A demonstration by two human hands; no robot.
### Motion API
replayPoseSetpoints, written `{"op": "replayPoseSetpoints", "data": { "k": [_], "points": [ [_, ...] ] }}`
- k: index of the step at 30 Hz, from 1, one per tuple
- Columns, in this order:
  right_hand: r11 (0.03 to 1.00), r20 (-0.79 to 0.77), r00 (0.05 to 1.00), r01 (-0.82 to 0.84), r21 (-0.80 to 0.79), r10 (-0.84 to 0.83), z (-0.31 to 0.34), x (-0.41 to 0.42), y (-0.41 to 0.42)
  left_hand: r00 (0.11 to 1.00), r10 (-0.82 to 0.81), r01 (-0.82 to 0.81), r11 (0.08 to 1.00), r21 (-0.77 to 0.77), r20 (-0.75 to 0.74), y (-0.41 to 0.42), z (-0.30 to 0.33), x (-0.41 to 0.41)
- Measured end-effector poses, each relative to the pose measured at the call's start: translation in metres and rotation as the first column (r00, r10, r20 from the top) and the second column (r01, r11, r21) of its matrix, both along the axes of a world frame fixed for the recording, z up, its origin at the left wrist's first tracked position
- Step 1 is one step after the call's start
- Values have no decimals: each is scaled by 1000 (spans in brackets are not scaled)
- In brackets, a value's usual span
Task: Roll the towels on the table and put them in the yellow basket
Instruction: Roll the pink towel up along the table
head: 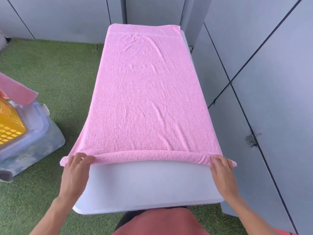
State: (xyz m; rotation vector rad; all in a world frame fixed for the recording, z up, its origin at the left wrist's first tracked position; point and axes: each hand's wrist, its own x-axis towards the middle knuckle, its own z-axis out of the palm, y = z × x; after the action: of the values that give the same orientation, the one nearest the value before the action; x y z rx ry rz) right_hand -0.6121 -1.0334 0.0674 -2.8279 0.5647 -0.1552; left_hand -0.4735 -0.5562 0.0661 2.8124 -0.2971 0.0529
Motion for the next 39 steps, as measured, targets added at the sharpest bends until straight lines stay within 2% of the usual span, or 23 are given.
{"op": "replayPoseSetpoints", "data": {
  "k": [3, 7, 10, 13, 15, 16, 18, 20, 21, 23, 25, 27, 30, 34, 37, 39],
  "points": [
    [995, -74, 993, -95, 8, 95, -8, -7, -4, 998, -66, 65, 997, 28, 7, -9, -10, -29],
    [991, -118, 992, -37, 127, 52, -5, 16, -15, 995, -28, 29, 1000, 6, -93, -13, -14, -8],
    [992, -186, 979, -64, 112, 84, -5, 27, -30, 992, 16, -13, 1000, 26, -121, -15, -10, 9],
    [983, -391, 903, -142, 116, 176, 6, 26, -48, 989, 2, 7, 998, 61, -148, -8, -11, 8],
    [965, -536, 814, -109, 237, 224, 22, 28, -55, 977, -16, 27, 998, 52, -211, -3, -11, 5],
    [948, -548, 805, -53, 315, 227, 30, 30, -56, 967, -23, 33, 999, 35, -252, -1, -10, 6],
    [905, -457, 870, 28, 425, 187, 35, 36, -55, 945, 0, -16, 999, -47, -326, 2, -9, 14],
    [901, -276, 960, 83, 425, 41, 29, 38, -49, 945, 72, -125, 981, -149, -320, 2, -5, 22],
    [923, -182, 983, 100, 371, -33, 23, 37, -44, 950, 116, -177, 965, -193, -291, 0, -2, 24],
    [987, -76, 994, 92, 134, -82, 13, 30, -30, 962, 181, -224, 951, -213, -202, -5, 7, 19],
    [994, -34, 999, 17, -110, -21, 8, 19, -16, 986, 156, -162, 980, -112, -67, -10, 10, 5],
    [990, -37, 999, -44, -136, 40, 2, 8, -8, 998, 61, -61, 998, 0, -4, -11, 2, -14],
    [994, -77, 993, -99, -49, 95, -8, 5, -9, 998, -37, 38, 999, 30, -50, -5, -14, -26],
    [991, -90, 993, -61, 120, 72, -13, 29, -22, 992, 25, -22, 999, 25, -124, -6, -11, -5],
    [985, -163, 979, -104, 138, 126, -7, 38, -35, 991, 14, -3, 997, 76, -134, -6, -5, 10],
    [976, -268, 944, -156, 150, 192, 3, 38, -42, 986, -16, 35, 993, 109, -168, 1, -7, 13]
  ]
}}
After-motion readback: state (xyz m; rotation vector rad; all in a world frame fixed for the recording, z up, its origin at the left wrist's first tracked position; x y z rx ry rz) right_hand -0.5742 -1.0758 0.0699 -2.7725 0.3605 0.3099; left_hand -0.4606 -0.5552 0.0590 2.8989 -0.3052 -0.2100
